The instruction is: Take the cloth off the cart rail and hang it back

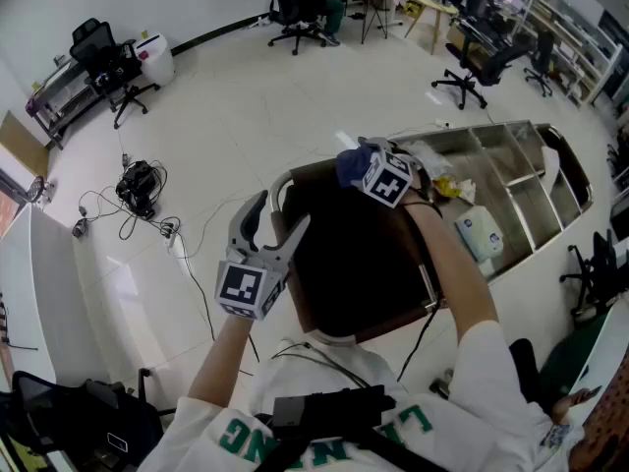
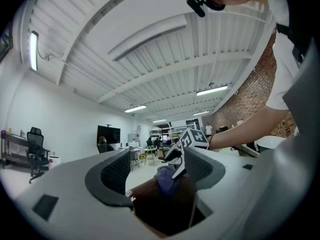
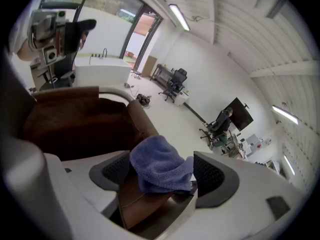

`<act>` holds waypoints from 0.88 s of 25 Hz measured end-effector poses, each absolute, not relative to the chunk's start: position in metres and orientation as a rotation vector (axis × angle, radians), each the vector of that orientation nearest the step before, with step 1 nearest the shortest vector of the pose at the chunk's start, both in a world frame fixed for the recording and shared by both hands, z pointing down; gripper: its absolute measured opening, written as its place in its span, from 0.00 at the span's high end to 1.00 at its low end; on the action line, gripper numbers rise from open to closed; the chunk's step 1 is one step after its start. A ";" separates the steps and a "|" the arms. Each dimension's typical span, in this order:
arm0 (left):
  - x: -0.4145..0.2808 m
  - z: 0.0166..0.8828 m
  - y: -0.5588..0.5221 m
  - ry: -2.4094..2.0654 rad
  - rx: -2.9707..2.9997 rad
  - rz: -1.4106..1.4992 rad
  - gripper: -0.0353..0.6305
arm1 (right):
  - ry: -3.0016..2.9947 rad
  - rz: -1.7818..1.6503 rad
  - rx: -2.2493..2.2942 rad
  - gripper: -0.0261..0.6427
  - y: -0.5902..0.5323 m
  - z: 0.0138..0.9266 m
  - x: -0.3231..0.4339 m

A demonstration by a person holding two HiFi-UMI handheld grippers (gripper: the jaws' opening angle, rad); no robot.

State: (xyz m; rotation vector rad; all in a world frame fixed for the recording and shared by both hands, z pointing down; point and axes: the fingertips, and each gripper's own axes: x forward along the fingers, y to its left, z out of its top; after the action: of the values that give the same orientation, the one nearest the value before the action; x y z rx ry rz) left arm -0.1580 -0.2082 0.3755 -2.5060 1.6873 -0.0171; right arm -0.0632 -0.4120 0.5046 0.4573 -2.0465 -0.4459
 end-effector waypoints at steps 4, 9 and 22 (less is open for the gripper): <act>-0.154 0.381 -0.203 1.690 -2.511 -0.024 0.47 | -1.863 -0.427 0.443 0.34 -0.428 0.559 -0.038; -0.153 0.383 -0.198 1.696 -2.508 -0.034 0.47 | -1.798 -0.555 0.551 0.71 -0.446 0.551 -0.024; -0.153 0.365 -0.198 1.661 -2.517 0.048 0.47 | -2.417 -0.309 0.935 0.88 -0.403 0.417 -0.014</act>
State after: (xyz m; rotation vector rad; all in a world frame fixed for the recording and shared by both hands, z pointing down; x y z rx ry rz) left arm -0.1526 -0.1979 0.3650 -2.5169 1.6613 0.0476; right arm -0.0141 -0.4035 0.4169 0.9346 -2.4167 -0.3091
